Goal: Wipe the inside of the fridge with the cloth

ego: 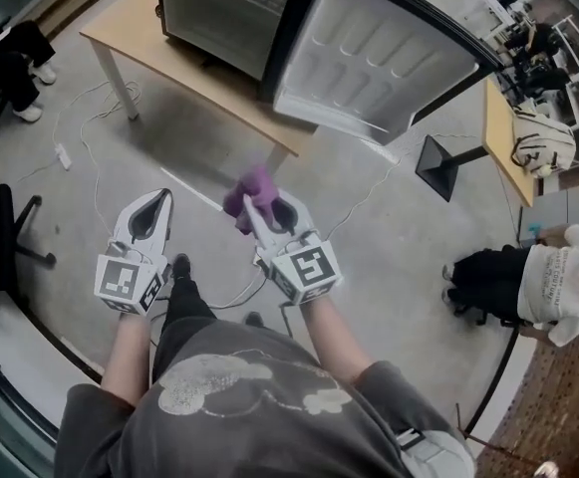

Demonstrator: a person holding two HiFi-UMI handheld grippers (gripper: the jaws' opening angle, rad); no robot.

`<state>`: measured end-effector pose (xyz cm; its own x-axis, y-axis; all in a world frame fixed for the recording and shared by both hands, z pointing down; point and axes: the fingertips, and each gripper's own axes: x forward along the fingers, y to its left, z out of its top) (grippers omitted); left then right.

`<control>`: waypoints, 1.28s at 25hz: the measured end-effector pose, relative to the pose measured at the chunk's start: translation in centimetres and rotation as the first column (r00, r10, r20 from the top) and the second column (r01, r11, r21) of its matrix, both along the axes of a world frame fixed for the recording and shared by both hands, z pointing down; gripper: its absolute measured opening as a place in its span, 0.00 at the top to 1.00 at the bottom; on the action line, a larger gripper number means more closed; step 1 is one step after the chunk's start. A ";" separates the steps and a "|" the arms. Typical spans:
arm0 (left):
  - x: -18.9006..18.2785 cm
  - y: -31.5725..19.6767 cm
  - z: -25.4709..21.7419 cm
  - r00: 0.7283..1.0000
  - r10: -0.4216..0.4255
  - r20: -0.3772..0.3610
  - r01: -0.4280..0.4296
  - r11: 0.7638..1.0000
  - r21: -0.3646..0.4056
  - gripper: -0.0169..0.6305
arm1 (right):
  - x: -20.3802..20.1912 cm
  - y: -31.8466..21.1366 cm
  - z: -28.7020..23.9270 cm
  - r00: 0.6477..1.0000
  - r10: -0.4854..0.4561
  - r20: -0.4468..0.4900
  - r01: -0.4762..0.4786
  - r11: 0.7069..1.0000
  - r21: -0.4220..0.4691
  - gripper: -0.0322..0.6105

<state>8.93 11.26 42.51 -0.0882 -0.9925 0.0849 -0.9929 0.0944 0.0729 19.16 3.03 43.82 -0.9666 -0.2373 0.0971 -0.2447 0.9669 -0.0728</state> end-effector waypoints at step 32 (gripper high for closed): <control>20.1 13.5 -2.7 0.998 -0.061 0.033 0.060 0.997 0.045 0.95 | 15.0 12.7 0.5 0.984 -0.178 -0.032 0.179 0.983 0.049 0.83</control>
